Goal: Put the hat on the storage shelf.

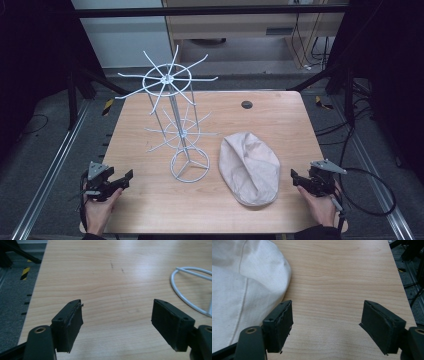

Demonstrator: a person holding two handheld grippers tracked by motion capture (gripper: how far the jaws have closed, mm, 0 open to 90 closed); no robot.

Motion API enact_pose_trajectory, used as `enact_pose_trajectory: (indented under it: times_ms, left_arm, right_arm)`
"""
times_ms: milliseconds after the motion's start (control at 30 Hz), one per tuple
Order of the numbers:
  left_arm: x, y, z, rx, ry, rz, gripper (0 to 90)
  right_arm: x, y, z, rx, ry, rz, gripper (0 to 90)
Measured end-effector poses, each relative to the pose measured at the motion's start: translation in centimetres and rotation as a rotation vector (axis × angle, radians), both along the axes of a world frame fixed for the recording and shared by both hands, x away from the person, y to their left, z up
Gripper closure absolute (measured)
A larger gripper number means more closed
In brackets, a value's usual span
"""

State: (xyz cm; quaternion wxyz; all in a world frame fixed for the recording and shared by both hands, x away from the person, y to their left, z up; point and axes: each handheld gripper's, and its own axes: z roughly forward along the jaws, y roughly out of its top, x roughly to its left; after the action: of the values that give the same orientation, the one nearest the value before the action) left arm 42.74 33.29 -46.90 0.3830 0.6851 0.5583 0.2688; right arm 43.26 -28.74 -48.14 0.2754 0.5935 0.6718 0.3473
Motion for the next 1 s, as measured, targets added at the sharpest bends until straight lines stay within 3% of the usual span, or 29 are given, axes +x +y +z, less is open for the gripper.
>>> enact_pose_trajectory:
  times_ms: [300, 500, 833, 1000]
  left_arm:
    - [0.1, -0.6, 0.0, 0.015, 0.033, -0.039, 25.0]
    - [0.2, -0.9, -0.2, 0.003, 0.052, -0.046, 27.3]
    - [0.1, -0.9, 0.1, 0.009, 0.022, -0.056, 28.7]
    - [0.1, -1.0, 0.0, 0.012, 0.043, -0.058, 29.6]
  right_arm:
    - [-0.9, 1.2, 1.4, -0.010, -0.019, 0.026, 27.4]
    - [-1.2, 3.0, 2.8, -0.012, -0.026, 0.091, 28.7]
    - [-1.6, 5.1, 5.1, -0.002, -0.037, 0.147, 29.7]
    - [-1.8, 6.0, 5.9, -0.019, -0.024, 0.180, 30.7]
